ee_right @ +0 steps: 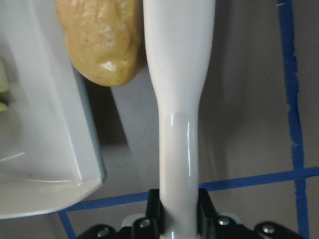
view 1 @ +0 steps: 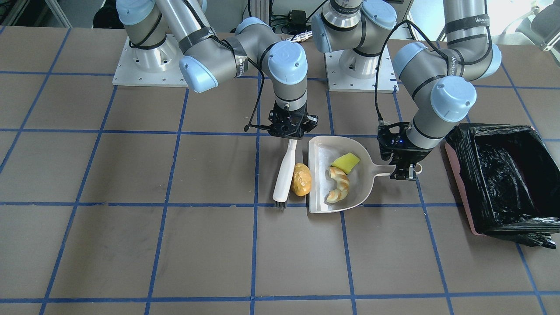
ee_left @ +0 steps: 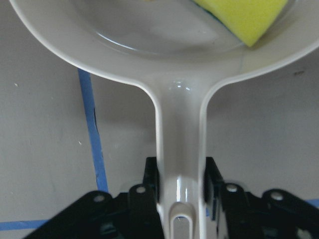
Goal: Sweep and dump trash into bin
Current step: 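Sweep the yellow lump into the dustpan with the right gripper's brush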
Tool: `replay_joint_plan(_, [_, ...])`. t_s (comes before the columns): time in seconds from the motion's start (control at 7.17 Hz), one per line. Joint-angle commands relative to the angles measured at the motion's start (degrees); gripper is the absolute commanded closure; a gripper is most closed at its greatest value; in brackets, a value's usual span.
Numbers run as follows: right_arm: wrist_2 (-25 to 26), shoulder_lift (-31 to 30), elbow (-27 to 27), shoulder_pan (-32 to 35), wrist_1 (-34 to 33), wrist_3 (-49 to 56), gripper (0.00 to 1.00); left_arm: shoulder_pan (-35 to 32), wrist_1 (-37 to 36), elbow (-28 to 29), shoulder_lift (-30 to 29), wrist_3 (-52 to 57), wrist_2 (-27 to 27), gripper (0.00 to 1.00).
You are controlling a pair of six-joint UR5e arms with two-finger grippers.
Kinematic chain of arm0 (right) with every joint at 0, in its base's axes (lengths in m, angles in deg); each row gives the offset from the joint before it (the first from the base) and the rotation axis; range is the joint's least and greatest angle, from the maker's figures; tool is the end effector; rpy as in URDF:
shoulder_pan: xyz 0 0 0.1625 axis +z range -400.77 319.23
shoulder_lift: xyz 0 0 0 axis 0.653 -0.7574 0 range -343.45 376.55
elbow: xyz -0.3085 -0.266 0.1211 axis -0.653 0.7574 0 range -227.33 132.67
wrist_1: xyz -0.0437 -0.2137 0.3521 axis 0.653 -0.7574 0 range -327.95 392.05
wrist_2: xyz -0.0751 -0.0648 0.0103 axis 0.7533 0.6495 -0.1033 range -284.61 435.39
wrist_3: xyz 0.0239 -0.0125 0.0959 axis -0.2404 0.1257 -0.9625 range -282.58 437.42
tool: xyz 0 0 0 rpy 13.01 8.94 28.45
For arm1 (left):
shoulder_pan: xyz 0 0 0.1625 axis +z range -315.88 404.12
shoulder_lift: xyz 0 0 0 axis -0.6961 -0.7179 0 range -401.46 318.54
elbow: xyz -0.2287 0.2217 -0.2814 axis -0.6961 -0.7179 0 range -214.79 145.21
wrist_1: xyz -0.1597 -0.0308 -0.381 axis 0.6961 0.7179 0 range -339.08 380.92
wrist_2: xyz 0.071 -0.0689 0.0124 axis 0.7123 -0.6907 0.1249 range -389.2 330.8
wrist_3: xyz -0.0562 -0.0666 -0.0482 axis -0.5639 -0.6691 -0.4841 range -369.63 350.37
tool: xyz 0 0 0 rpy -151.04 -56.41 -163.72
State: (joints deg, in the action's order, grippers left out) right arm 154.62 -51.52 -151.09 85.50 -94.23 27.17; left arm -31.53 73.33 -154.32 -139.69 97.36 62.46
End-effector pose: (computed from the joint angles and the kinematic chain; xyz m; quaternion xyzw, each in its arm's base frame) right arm 0.4644 -0.3760 0.2311 0.1207 0.9882 0.0606 0.0719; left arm -0.0098 -0.4880 0.2431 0.7231 0.6906 0.0134 0.0058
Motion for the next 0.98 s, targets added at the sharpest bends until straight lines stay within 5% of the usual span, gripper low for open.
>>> replay_joint_plan(0.0, [-1.17, 4.33, 6.61, 2.74, -0.28, -5.71, 1.00, -0.82, -0.02, 0.62, -0.65, -0.73, 0.36, 1.00])
replay_joint_plan(0.84, [-1.09, 6.02, 12.27, 4.34, 1.04, -11.45, 1.00, -0.65, 0.41, 3.34, -0.30, -0.99, 0.54, 1.00])
